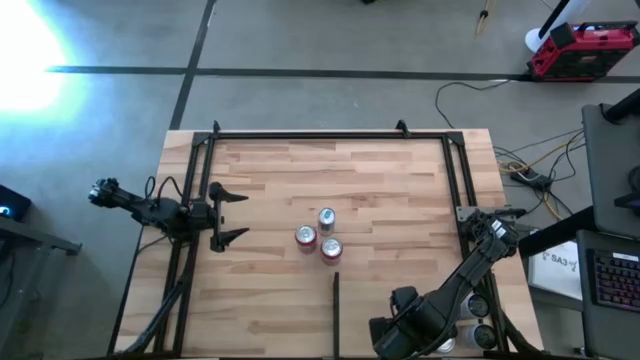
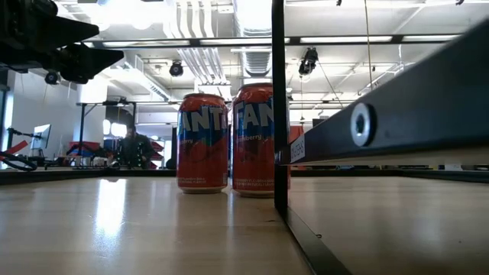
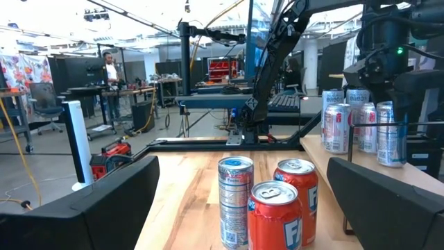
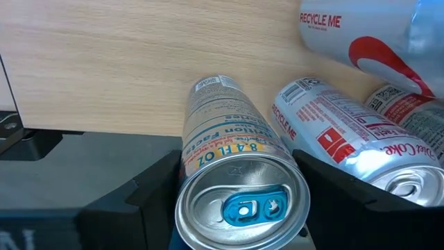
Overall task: Place canned beverage on shelf
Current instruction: Put the bottom blue/white soda can on the shelf, then put the white/blue soda can aligned with the white/blue soda can on the shelf
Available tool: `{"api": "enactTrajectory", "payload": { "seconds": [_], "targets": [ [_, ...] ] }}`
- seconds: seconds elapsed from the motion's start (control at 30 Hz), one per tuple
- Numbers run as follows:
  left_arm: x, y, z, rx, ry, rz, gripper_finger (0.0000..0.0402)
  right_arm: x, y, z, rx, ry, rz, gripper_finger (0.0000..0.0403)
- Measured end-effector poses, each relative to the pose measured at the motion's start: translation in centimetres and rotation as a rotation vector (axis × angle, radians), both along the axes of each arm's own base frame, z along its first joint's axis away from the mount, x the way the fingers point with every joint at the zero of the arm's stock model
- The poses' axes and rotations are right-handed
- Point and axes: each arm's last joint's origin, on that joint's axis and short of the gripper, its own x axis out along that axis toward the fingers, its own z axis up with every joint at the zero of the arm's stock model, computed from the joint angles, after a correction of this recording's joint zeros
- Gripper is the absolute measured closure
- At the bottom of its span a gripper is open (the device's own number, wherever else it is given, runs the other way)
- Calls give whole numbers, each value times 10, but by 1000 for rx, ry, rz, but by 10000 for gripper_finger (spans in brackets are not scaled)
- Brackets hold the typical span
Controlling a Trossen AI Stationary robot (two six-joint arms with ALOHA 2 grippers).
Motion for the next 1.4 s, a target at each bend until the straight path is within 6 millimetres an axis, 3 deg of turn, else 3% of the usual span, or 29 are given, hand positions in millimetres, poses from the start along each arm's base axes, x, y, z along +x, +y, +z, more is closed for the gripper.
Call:
{"api": "enactTrajectory", "payload": {
  "seconds": [0.43, 0.87, 1.13, 1.4],
  "targets": [
    [0, 0, 0, 0, 0, 0, 2, -1, 2, -4, 17, 30, -19, 115],
    [0, 0, 0, 0, 0, 0, 2, -2, -4, 8, -18, 11, -27, 111],
    [0, 0, 0, 0, 0, 0, 2, 9, -23, 16, -83, -46, -39, 111],
    [0, 0, 0, 0, 0, 0, 2, 29, -67, 32, -182, -191, 6, 123]
  ]
}}
